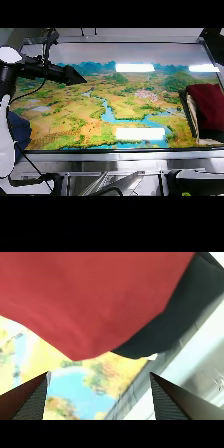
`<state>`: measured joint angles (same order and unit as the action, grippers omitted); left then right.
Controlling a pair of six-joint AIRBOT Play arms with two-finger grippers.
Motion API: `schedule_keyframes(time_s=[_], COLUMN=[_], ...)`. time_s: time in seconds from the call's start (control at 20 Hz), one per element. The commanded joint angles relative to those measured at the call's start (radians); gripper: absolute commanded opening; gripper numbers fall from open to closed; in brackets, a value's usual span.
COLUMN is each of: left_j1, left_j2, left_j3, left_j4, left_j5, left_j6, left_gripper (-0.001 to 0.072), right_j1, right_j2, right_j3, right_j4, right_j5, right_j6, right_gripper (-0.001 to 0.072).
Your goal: Fold the shirts.
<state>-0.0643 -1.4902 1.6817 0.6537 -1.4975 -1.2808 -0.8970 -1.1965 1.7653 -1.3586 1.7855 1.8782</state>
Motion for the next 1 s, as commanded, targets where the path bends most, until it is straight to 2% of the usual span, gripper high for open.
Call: schedule_keyframes(time_s=[0.0,0.05,0.1,0.15,0.2,0.35,0.45,0.65,0.8,0.95], left_j1=[-0.002,-0.002,-0.001,0.001,0.002,0.009,0.009,0.009,0.009,0.009], left_j2=[0.000,0.001,0.002,0.003,0.003,0.050,0.128,0.347,0.529,0.637], left_j3=[0.000,0.001,0.002,0.007,0.019,0.011,-0.079,-0.402,-0.695,-0.870], left_j4=[0.000,-0.001,-0.001,0.000,0.000,0.002,0.010,0.031,0.062,0.061], left_j5=[-0.014,-0.014,-0.012,-0.011,-0.014,-0.020,-0.009,0.011,0.046,0.070], left_j6=[0.001,0.002,0.017,0.027,0.027,0.025,0.040,0.069,0.069,0.068], left_gripper=[0.0015,0.0015,0.0015,0.0015,0.0015,0.0015,0.0015,0.0015,0.0015,0.0015], right_j1=[0.002,0.006,0.021,0.049,0.090,0.262,0.416,0.732,0.914,0.970], right_j2=[0.000,0.000,0.000,0.002,0.005,0.034,0.099,0.325,0.498,0.530], right_j3=[0.000,0.000,0.000,0.000,0.000,-0.026,-0.136,-0.568,-0.910,-1.019], right_j4=[0.047,0.109,0.165,0.214,0.227,0.226,0.226,0.227,0.230,0.231], right_j5=[0.006,-0.013,-0.031,-0.048,-0.065,-0.146,-0.251,-0.454,-0.589,-0.635], right_j6=[0.002,-0.016,-0.035,-0.057,-0.061,-0.089,-0.104,-0.205,-0.212,-0.215], right_gripper=[0.0683,0.0514,0.0245,0.0056,0.0020,0.0019,0.0018,0.0018,0.0019,0.0019])
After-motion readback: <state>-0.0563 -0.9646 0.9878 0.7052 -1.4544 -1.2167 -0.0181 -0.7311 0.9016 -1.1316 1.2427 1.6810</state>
